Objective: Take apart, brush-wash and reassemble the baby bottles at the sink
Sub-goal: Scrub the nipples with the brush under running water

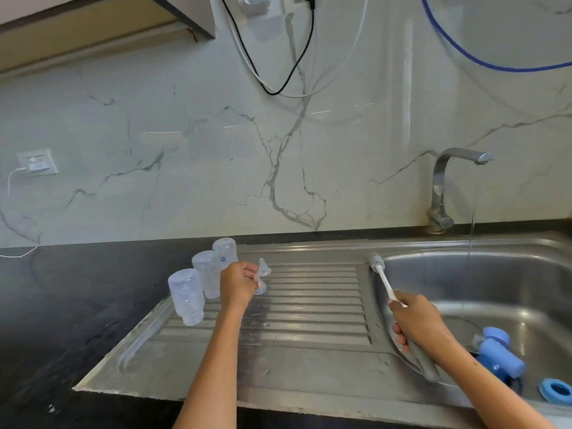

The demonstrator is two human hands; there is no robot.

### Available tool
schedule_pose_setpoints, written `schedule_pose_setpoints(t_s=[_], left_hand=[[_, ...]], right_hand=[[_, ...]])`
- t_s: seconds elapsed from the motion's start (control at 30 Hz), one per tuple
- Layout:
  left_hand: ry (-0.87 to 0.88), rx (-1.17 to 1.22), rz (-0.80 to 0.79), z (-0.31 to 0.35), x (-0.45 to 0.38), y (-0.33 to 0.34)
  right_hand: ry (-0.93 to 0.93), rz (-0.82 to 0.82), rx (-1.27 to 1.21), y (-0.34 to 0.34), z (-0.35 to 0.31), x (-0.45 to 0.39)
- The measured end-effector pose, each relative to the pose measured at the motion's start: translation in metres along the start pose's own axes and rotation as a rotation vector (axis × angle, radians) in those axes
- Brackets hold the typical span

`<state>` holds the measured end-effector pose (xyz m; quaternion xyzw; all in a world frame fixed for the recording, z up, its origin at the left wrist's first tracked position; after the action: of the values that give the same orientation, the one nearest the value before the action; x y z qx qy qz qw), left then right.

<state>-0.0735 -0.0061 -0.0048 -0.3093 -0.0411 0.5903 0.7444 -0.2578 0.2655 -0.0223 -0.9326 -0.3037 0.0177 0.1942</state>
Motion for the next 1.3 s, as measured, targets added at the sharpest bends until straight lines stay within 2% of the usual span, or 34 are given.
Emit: schedule_pose_setpoints(t_s=[0.6, 0.87, 1.3], left_hand=[[0.040, -0.076, -0.038, -0.010, -0.007, 0.010], [0.019, -0.024, -0.063, -0.009, -0.007, 0.006], [0.095, -0.008, 0.063, 0.000, -0.007, 0.002]], right_hand=[[-0.004, 0.002, -0.046, -0.007, -0.002, -0.001], [-0.002, -0.009, -0.037, -0.008, -0.001, 0.000], [-0.001, -0.010, -0.021, -0.008, 0.002, -0.004]])
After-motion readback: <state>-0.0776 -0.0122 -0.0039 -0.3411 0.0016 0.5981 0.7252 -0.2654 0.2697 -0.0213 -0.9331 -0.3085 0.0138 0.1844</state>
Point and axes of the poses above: each hand's wrist, its own x-axis away from the middle knuckle, its own y-axis out of the palm, z = x × y, the point moved 3 cm from there along -x, towards the middle knuckle, and after that the axes turned 1 degree about z, right-handed, at the moved point
